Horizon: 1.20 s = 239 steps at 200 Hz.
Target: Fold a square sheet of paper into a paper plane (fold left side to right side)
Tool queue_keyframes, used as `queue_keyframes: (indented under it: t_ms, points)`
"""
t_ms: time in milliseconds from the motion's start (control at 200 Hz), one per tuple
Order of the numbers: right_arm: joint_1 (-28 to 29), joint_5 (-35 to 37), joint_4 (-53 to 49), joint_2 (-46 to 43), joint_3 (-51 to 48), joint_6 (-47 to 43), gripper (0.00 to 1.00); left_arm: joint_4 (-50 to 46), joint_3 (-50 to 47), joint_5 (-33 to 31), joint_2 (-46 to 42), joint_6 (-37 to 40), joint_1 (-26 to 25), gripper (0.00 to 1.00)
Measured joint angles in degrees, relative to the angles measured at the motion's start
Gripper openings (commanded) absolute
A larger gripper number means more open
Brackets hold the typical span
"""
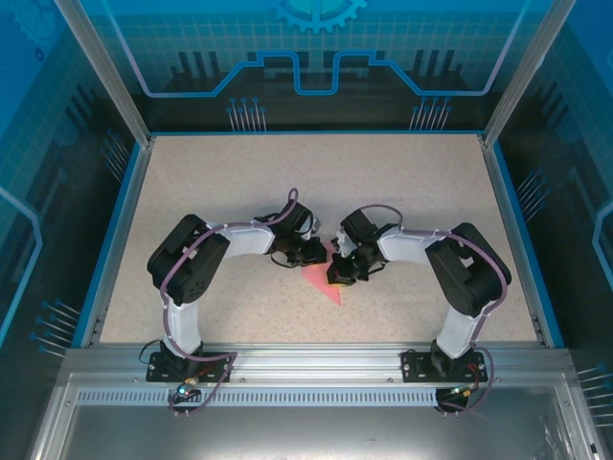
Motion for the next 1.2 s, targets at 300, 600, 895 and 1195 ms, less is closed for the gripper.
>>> queue_keyframes:
  t_ms: [300, 600, 895, 1195]
  points:
    - [0.04, 0.17, -1.44, -3.39, -3.56, -1.95, 0.0, -0.11, 0.04, 0.2, 0.0, 0.02, -0.11, 0.17]
    - [-0.04, -0.15, -7.48, -5.84, -4.85, -4.22, 0.01, -3.74, 2.47, -0.83, 0.02, 0.48, 0.02, 0.24]
    - [-6.99, -0.52, -9.25, -18.1, -6.71, -6.91, 0.28, -5.88, 3.91, -0.44, -6.88, 0.09, 3.13, 0.45]
    - [-9.9, 0.52, -4.13, -21.68, -6.32, -8.52, 0.47, -3.93, -1.95, 0.22, -15.3, -1.79, 6.93, 0.49]
